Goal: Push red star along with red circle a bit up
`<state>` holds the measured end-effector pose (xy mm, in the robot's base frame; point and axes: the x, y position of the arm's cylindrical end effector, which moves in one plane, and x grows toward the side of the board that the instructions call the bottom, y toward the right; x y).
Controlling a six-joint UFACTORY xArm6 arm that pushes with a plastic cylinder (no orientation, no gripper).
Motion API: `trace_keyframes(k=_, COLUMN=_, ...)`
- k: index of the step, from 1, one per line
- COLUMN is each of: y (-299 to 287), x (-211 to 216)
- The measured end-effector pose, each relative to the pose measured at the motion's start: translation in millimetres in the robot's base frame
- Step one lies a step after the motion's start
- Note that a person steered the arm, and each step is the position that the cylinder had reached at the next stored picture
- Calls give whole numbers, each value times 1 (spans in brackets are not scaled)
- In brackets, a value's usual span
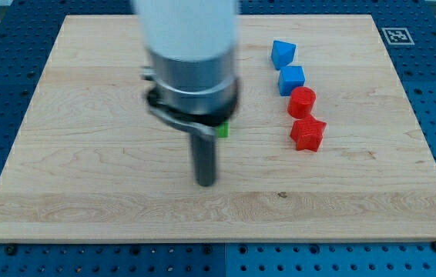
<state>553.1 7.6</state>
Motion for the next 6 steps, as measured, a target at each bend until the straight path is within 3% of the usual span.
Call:
trace_keyframes(k=2, y=102, x=-23)
trace_keyframes(k=6, y=123, x=-45)
